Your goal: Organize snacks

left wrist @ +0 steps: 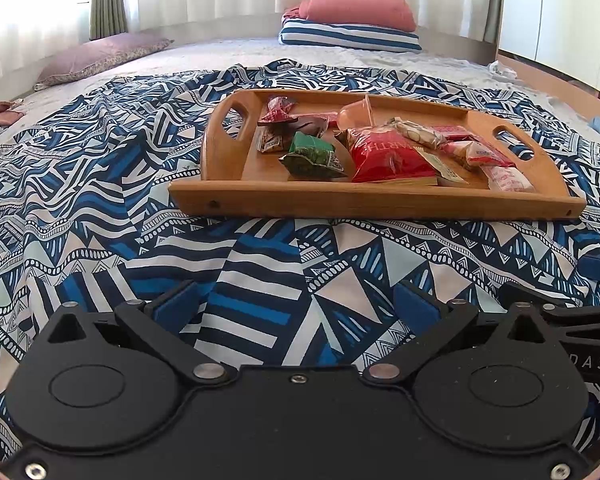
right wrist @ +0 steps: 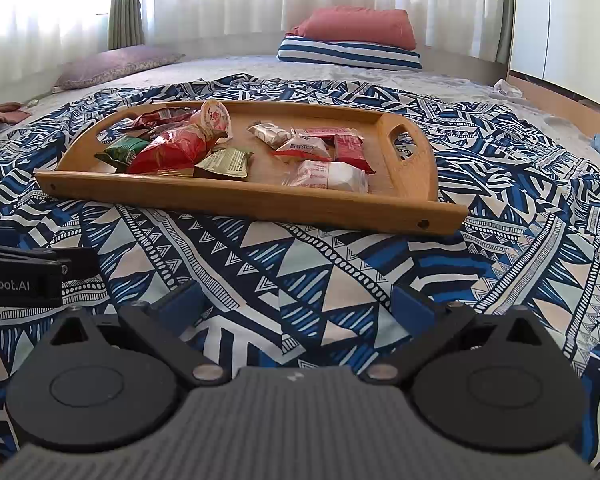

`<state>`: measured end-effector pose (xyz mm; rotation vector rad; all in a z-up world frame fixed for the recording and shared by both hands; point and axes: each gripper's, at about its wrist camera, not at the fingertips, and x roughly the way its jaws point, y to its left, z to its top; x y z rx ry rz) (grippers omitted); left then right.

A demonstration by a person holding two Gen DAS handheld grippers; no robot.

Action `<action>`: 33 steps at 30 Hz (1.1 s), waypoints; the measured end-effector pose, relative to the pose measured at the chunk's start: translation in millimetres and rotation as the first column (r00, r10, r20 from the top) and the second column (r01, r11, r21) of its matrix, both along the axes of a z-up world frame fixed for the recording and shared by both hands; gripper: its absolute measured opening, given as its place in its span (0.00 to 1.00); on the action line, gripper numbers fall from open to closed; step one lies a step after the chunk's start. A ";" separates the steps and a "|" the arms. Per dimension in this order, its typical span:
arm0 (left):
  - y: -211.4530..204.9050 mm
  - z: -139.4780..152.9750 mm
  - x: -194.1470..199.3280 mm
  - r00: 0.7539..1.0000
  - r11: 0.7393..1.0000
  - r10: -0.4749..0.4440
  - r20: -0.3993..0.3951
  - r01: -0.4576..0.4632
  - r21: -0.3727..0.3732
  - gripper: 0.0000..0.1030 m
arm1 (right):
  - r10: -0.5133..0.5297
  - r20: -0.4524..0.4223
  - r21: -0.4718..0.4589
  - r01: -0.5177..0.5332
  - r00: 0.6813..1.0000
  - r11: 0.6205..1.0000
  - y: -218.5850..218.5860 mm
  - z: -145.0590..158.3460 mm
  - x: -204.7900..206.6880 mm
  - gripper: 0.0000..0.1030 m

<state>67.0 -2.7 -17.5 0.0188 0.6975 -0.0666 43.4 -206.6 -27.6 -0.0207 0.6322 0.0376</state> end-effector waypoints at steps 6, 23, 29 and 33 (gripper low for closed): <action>0.1 0.4 1.5 1.000 1.000 -0.001 -0.008 0.001 0.003 1.00 | 0.000 0.000 0.000 0.000 1.000 1.000 0.1 0.2 0.0 1.00; 0.1 0.3 2.8 1.000 1.000 0.000 -0.013 0.000 -0.001 1.00 | 0.002 -0.006 -0.003 -0.002 1.000 1.000 0.0 0.6 0.3 1.00; -0.6 -0.3 2.8 1.000 1.000 0.002 -0.015 -0.002 0.008 1.00 | 0.002 -0.006 -0.003 -0.002 1.000 1.000 0.1 0.5 0.4 1.00; -1.0 -0.3 3.1 1.000 1.000 0.002 -0.016 -0.001 0.009 1.00 | 0.002 -0.006 -0.003 -0.002 1.000 1.000 0.4 0.5 0.5 1.00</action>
